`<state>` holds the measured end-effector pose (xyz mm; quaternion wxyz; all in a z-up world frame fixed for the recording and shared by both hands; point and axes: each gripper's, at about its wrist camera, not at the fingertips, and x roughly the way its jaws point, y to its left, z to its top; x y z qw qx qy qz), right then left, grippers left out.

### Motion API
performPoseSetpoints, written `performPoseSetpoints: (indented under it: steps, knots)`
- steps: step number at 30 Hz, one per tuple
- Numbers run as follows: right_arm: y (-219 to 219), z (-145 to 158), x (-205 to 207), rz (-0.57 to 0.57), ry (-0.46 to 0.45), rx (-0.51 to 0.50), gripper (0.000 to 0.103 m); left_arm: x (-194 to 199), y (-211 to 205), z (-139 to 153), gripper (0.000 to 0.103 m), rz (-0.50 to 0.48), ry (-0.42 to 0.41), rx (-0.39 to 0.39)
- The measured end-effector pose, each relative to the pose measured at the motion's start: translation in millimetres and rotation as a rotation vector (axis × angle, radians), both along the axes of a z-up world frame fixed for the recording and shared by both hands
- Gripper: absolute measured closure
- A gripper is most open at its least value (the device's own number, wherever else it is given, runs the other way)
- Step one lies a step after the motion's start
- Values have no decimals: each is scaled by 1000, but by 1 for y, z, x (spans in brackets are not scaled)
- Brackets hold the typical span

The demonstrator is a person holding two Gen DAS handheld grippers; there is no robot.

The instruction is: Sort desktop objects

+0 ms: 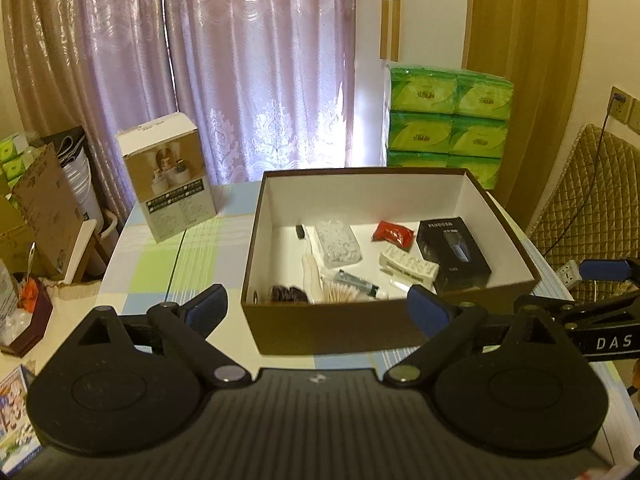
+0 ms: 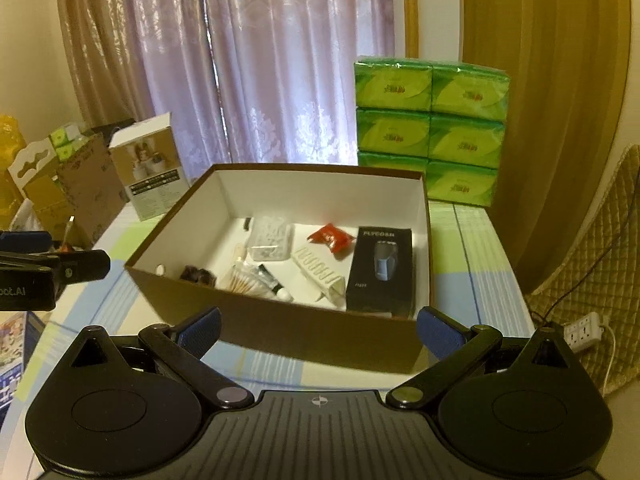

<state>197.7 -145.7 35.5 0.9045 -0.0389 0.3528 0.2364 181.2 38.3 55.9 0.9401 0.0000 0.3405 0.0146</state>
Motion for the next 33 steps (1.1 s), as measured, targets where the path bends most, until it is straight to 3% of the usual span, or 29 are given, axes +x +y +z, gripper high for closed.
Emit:
performPoseSetpoints:
  steps: [16, 33]
  knots:
    - [-24, 10, -73, 41, -23, -1, 2, -86, -16, 1, 8, 27, 57, 3]
    - [-36, 11, -113, 68, -26, -4, 2, -127, -25, 9, 4, 68, 34, 35]
